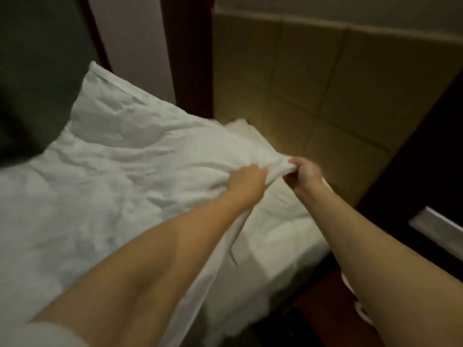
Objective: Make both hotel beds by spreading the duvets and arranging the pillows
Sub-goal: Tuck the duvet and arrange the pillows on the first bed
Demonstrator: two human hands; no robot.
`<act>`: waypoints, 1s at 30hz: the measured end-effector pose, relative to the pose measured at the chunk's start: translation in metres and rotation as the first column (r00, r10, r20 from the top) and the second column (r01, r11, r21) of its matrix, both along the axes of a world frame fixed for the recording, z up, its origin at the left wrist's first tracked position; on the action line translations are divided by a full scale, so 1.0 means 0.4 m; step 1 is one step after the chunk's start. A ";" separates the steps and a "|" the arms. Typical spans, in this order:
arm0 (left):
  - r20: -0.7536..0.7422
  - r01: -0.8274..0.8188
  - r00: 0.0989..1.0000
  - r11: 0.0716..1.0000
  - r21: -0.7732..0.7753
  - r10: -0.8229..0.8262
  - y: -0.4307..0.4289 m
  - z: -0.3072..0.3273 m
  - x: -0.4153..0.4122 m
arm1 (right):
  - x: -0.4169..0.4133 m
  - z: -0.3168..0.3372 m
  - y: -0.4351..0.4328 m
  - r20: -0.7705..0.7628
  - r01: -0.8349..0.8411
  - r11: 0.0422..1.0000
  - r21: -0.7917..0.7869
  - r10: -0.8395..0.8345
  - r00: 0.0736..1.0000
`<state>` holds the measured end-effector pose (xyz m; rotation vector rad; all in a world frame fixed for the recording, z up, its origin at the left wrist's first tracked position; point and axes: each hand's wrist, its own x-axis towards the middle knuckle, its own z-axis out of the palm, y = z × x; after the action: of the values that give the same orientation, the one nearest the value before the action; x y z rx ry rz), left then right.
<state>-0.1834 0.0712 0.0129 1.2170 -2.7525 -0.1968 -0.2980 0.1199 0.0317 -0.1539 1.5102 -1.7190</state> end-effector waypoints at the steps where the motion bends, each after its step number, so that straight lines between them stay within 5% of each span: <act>1: 0.068 0.015 0.997 0.997 0.075 -0.020 0.059 -0.122 -0.037 | -0.025 -0.116 0.054 -0.054 -0.036 0.986 0.164 0.046 0.997; 4: 0.130 0.021 0.990 0.958 0.285 -0.060 0.195 -0.371 -0.068 | -0.061 -0.356 0.157 -0.063 -0.094 0.916 0.391 0.128 0.990; 7: 0.098 -0.044 0.995 0.933 0.358 0.009 0.225 -0.452 -0.064 | -0.105 -0.372 0.136 -0.242 -0.136 0.853 0.503 0.290 0.926; 11: 0.039 -0.089 0.996 0.934 0.346 0.081 0.220 -0.427 -0.102 | -0.146 -0.332 0.129 -0.415 -0.181 0.824 0.537 0.445 0.794; 19: -0.034 -0.031 0.998 0.949 0.313 0.044 0.171 -0.402 -0.160 | -0.197 -0.352 0.137 -0.530 -0.142 0.819 0.556 0.481 0.698; 25: -0.267 0.043 0.964 0.973 0.228 0.020 0.119 -0.341 -0.159 | -0.264 -0.253 0.077 -0.620 -0.108 0.852 0.513 0.454 0.640; 30: -0.077 -0.027 0.997 0.998 0.064 0.032 0.094 -0.378 -0.143 | -0.284 -0.261 0.054 -0.596 -0.078 0.840 0.537 0.444 0.669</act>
<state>-0.2405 0.1088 -0.1381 1.2373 -2.6789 -0.3236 -0.4116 0.1414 -0.0729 -0.8227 2.2867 -1.0154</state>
